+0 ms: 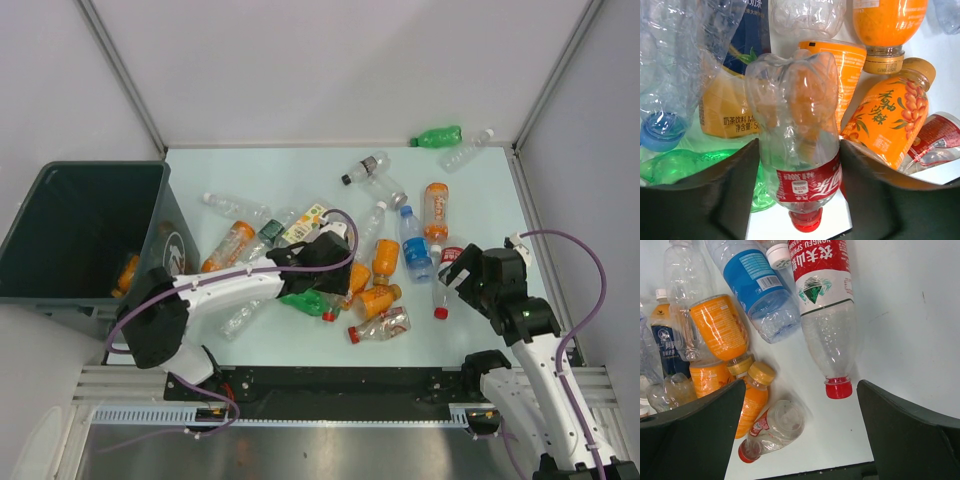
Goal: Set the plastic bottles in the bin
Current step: Pick up the plastic bottle at the center of the board.
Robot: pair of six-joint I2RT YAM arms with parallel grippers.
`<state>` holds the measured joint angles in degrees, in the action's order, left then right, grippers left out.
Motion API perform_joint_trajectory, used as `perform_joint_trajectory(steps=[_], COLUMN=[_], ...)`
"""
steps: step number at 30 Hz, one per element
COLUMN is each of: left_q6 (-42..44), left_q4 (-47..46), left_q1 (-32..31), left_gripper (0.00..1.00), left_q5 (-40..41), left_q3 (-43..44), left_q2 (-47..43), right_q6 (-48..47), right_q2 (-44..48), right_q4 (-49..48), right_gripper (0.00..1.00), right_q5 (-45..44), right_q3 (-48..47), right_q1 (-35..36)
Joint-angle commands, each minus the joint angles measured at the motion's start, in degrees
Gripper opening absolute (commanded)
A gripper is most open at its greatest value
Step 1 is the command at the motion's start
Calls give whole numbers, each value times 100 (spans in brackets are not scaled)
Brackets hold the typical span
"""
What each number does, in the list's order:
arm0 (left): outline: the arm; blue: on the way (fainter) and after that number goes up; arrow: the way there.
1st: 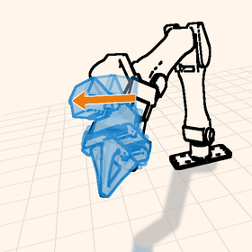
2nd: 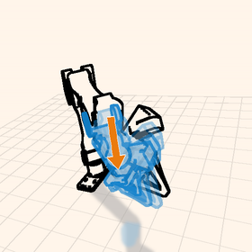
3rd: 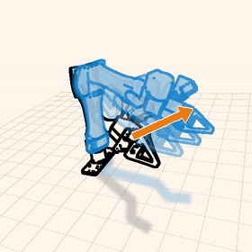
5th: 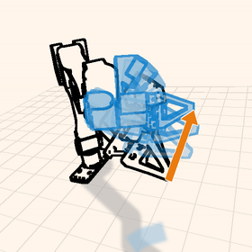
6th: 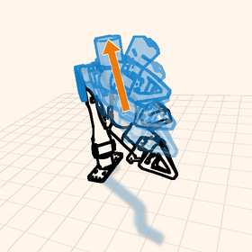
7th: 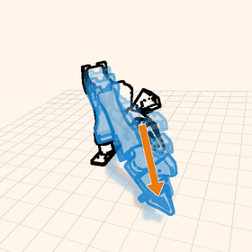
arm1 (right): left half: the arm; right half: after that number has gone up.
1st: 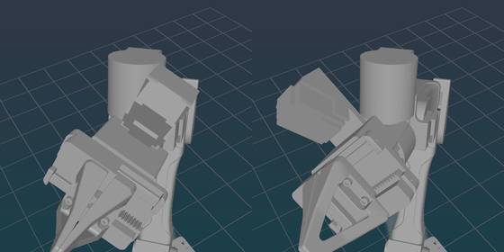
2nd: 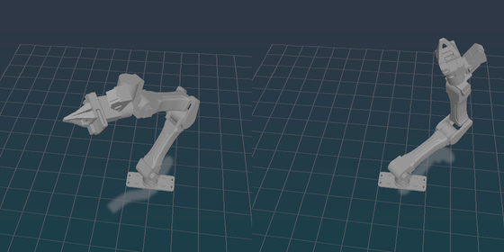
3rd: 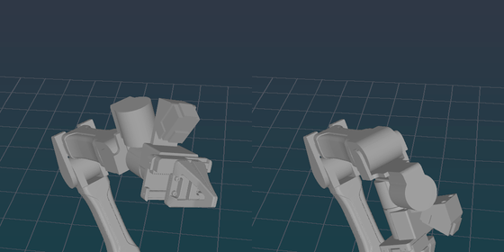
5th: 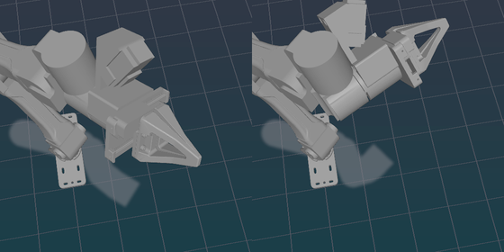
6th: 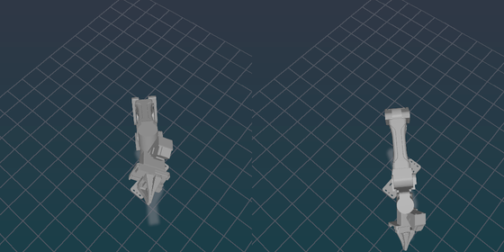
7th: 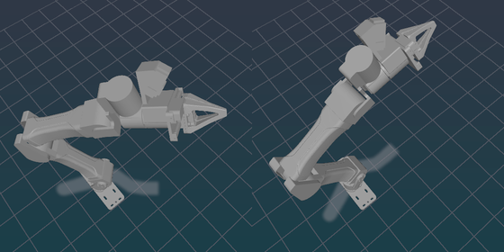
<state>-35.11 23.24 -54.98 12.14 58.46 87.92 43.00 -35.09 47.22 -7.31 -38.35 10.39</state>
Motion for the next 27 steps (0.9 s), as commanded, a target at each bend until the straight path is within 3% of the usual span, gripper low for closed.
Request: perform_joint_trajectory(steps=[1,6,8,22,27], left_q6=[-39,-39,-39,373,549], left_q4=[92,373,610,2210,2947], left_q1=[-74,-127,-127,-101,171], left_gripper=[59,33,29,33,36], left_q5=[227,473,657,2405,3048], left_q3=[280,473,622,1870,2389], left_q2=[-55,-284,-363,-1399,-1777], right_q6=[-55,-38,-38,-99,-126], right_q2=[108,125,143,204,318], right_q4=[50,59,77,41,15], right_gripper=[100,99,100,100,100], right_q5=[-130,-113,-121,-86,10], right_q3=[-103,-94,-103,-85,-41], right_q1=[-11,-29,-29,-29,-37])
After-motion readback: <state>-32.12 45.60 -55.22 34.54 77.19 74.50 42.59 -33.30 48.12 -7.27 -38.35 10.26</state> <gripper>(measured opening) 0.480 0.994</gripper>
